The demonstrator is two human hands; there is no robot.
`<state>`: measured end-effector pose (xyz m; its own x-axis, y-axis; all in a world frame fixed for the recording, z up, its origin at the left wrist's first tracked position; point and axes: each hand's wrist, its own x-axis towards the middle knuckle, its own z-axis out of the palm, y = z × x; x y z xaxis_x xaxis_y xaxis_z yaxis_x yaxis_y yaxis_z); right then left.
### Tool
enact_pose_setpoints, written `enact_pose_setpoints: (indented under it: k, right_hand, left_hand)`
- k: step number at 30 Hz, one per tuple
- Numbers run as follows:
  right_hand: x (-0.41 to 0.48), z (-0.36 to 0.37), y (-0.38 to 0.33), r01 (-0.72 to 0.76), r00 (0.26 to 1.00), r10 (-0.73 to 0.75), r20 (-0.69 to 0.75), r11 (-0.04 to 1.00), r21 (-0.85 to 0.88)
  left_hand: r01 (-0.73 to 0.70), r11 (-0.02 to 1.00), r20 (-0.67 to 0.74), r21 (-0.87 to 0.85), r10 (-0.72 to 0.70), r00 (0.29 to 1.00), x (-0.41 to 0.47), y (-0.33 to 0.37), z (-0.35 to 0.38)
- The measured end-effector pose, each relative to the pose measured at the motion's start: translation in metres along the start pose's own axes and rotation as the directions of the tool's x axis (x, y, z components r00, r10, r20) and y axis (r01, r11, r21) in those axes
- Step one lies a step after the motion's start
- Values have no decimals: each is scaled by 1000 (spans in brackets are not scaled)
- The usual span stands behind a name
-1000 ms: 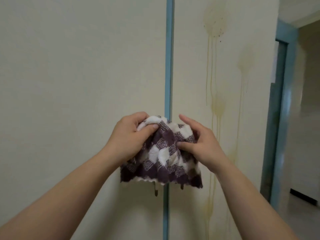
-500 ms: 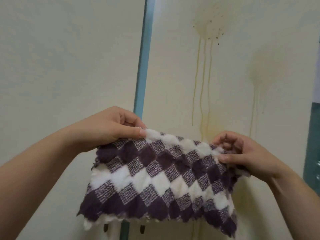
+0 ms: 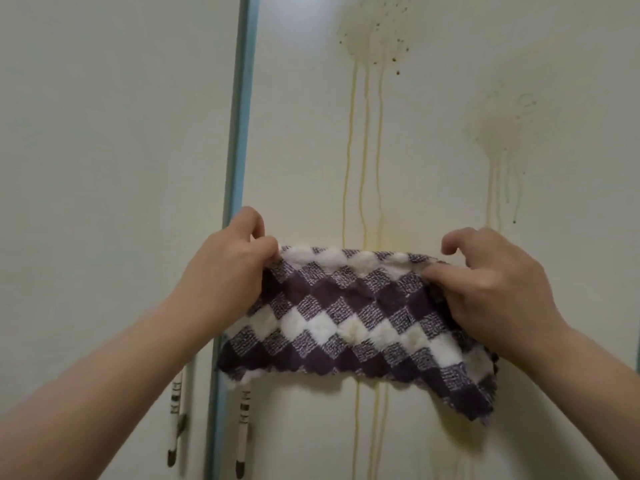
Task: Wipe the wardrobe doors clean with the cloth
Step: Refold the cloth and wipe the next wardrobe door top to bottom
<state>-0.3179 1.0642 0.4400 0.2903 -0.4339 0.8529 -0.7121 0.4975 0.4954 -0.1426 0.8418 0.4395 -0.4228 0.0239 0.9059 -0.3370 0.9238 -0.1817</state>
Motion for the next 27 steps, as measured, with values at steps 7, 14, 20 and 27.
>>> enact_pose_setpoints:
  k: [7,14,20,27]
  right_hand:
    - [9,-14,-41,-191,881,278,384,950,-249]
    - [-14,17,-90,-646,753,634,175,764,9]
    - [-10,45,-112,-618,767,618,172,784,-64]
    - [24,51,-87,-615,773,613,164,787,-46]
  left_hand:
    - [239,960,81,145,-252,964,-7,43,10]
    - [477,846,0,-237,-491,871,-30,74,44]
    - [495,836,26,-235,-504,863,-24,80,72]
    - [456,885,-82,-95,-463,882,24,58,69]
